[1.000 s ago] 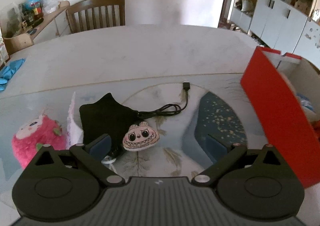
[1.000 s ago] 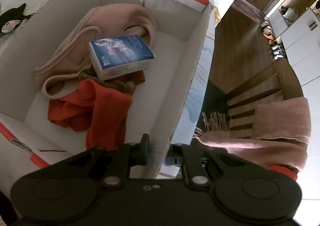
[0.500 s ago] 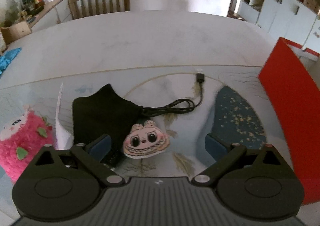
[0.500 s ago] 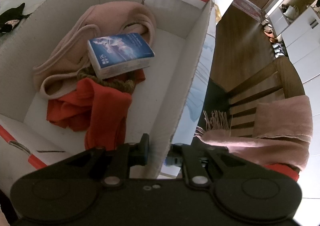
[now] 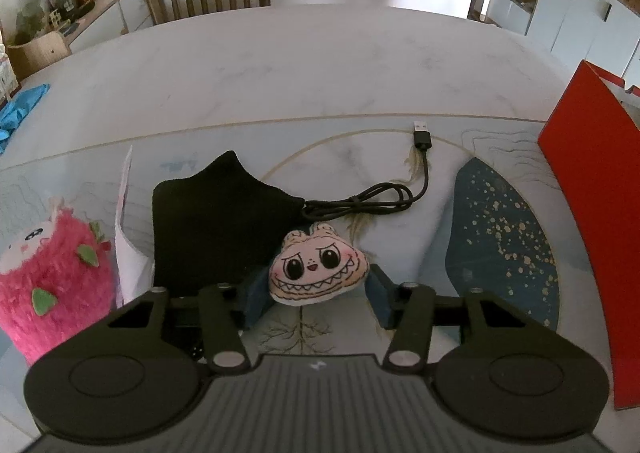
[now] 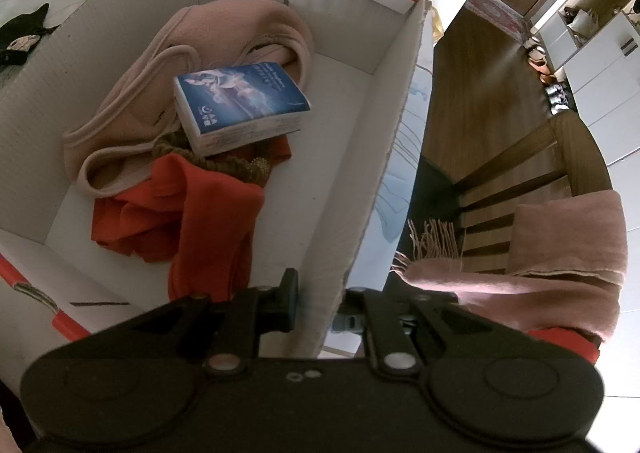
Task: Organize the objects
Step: 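Move the left gripper to the table and grasp the cream cartoon-face plush, then lift the cream plush with the left gripper and carry it over the box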
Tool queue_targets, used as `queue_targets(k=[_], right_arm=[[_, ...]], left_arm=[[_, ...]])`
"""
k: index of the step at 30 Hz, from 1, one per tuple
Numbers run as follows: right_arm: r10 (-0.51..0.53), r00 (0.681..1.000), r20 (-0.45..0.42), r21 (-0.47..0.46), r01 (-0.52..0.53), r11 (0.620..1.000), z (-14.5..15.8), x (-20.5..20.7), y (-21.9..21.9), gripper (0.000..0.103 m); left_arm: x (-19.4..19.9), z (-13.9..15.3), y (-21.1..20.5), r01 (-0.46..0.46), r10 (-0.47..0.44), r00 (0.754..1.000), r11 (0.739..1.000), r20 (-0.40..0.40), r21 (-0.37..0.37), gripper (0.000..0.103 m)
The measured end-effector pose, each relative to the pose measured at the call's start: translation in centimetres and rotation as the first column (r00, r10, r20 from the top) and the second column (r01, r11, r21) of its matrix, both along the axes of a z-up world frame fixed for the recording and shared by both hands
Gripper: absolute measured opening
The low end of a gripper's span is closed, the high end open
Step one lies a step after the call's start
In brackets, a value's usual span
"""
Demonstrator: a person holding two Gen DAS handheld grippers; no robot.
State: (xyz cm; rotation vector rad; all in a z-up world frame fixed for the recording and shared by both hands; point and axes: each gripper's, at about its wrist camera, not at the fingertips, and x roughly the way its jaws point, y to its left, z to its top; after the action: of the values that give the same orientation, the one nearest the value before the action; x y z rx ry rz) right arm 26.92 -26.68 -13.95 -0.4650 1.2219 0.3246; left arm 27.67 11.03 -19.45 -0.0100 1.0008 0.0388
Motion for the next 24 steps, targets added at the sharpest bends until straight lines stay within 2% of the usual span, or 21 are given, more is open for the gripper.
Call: queue_targets(k=[6, 12, 18, 24], right_arm=[[0.004, 1.0, 0.001, -0.002, -0.004, 1.0, 0.0, 0.1, 0.0, 0.011], [0.01, 1.0, 0.002, -0.005, -0.01, 1.0, 0.0, 0.0, 0.2, 0.011], [0.017, 1.0, 0.006, -0.007, -0.017, 1.0, -0.1, -0.2, 0.2, 0.011], [0.022, 1.0, 0.006, -0.01, -0.022, 1.0, -0.2, -0.3, 0.4, 0.01]], left_arm=[[-0.8, 0.6, 0.0, 0.002, -0.002, 1.0, 1.0, 0.018, -0.019, 0.049], [-2.3, 2.7, -0.9, 0.03, -0.029, 0.999, 0.999, 0.037, -0.03, 0.049], [-4.0, 6.0, -2.8, 0.112, -0.108, 0.991, 0.993, 0.079, -0.042, 0.049], [-5.3, 9.8, -6.0, 0.243, -0.236, 0.963, 0.969, 0.131, -0.044, 0.049]])
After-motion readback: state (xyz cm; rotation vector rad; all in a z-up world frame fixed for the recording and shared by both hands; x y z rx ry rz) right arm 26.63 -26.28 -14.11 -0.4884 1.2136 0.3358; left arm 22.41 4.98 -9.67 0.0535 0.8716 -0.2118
